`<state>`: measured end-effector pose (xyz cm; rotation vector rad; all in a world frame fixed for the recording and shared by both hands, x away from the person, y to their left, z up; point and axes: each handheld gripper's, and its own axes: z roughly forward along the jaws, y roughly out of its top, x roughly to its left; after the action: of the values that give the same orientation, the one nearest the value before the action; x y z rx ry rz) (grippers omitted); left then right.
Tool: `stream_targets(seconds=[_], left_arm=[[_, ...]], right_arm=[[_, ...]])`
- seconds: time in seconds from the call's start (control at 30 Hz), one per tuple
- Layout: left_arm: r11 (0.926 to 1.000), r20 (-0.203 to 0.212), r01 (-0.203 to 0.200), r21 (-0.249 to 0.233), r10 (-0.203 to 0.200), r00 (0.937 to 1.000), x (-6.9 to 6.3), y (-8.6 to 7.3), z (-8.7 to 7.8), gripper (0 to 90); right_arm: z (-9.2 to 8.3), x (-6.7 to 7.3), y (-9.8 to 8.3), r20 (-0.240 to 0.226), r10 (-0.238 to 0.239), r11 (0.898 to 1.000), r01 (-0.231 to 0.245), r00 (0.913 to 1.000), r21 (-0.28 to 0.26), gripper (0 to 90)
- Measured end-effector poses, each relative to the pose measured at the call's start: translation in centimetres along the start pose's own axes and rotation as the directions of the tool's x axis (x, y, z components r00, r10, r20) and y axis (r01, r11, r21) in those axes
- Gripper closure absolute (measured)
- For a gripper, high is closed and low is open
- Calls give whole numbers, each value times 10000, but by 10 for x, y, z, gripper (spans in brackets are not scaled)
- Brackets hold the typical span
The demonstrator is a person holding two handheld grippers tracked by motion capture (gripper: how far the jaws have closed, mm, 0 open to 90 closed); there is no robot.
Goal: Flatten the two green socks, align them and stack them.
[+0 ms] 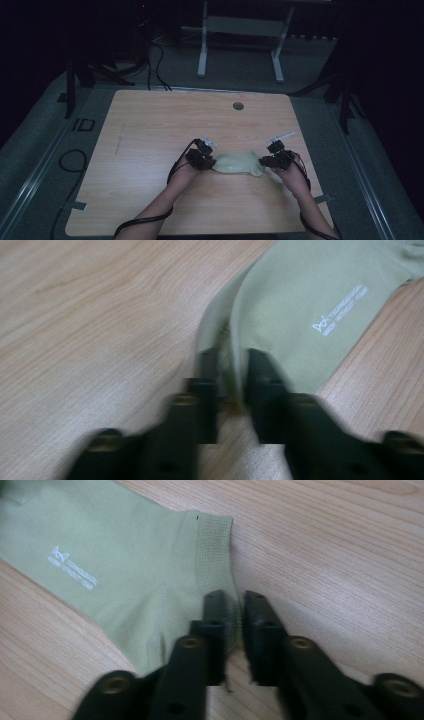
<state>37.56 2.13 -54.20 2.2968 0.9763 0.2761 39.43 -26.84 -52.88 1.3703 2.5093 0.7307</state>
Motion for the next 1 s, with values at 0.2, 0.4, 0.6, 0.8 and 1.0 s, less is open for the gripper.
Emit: stream_targets(seconds=[0.2,0.4,0.6,0.8,1.0], left_arm=[[9982,-206,244,-555,-255,9995,5,1,-16,537],[9979,-398,261,-590,-284,9988,4,-4,-17,496],[9905,-331,934,-1009,-972,9947,5,-10,-19,237],[9865,-328,1204,-1115,-1247,9916,5,-23,-16,78],[9821,-379,1189,-1458,-1256,9913,4,-33,-20,76]], right_arm=[[-14,-1,0,56,-8,9993,10,10000,-373,613],[-21,0,-7,-260,47,9961,-70,9997,-877,475],[-22,1,-13,-562,44,9901,-122,9984,-1395,331],[-19,-2,-23,-991,-107,9901,-33,9950,-1401,187],[-17,1,-30,-822,-406,9844,257,9958,-1739,148]])
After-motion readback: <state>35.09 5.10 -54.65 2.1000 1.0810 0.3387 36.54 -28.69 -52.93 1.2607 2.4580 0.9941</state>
